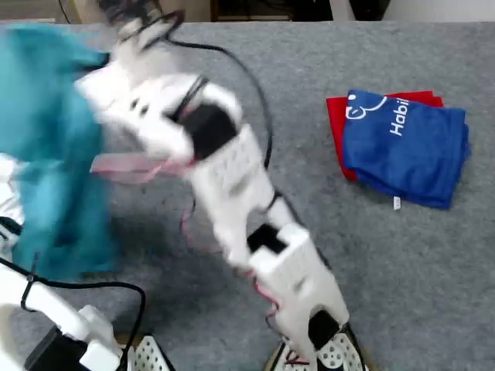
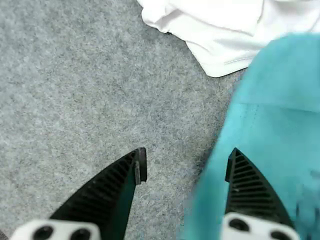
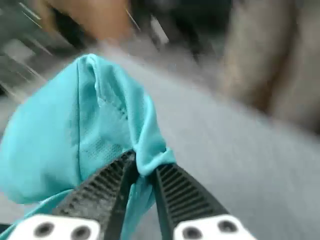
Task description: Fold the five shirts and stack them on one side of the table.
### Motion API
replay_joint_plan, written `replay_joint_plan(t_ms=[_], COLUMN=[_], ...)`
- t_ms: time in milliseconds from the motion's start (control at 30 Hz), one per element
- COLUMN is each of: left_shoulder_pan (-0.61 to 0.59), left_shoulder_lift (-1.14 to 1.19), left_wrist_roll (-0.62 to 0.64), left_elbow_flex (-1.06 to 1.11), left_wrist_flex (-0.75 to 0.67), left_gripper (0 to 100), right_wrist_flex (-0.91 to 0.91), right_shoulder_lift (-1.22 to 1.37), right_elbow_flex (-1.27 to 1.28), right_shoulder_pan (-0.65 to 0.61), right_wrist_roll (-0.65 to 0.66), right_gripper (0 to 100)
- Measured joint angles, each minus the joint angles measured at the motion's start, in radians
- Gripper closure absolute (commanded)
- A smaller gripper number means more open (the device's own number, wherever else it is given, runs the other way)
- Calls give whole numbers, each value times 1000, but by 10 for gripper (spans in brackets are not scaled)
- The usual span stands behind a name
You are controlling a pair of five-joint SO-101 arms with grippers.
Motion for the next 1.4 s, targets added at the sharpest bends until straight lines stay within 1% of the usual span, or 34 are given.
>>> replay_joint_plan(t_ms=[167,300,400,433,467,600,633,700,867,967,1033,1100,1200,1300,1400], left_shoulder_pan=[0,0,12,23,34,95,114,146,256,351,427,519,657,769,878], left_shoulder_lift=[0,0,0,0,0,0,0,0,0,0,0,0,0,0,0], left_wrist_roll=[0,0,0,0,0,0,0,0,12,94,180,256,336,379,385], left_elbow_flex=[0,0,0,0,0,0,3,28,89,147,199,261,322,347,354], left_wrist_flex=[0,0,0,0,0,0,0,-3,-80,-186,-279,-368,-446,-465,-446], left_gripper=[736,736,736,736,736,736,736,736,736,738,738,738,739,758,843], right_wrist_flex=[101,229,295,302,305,307,310,310,310,299,269,227,135,37,-11], right_shoulder_lift=[207,345,391,393,393,393,393,385,282,242,241,249,307,410,516], right_elbow_flex=[166,180,180,178,175,155,153,153,98,43,40,40,44,44,44], right_shoulder_pan=[215,308,351,370,390,460,473,491,494,480,442,387,310,269,239], right_wrist_roll=[3,169,226,232,232,236,245,282,302,301,304,295,250,199,175], right_gripper=[996,996,985,955,903,646,612,613,717,798,836,835,799,790,790])
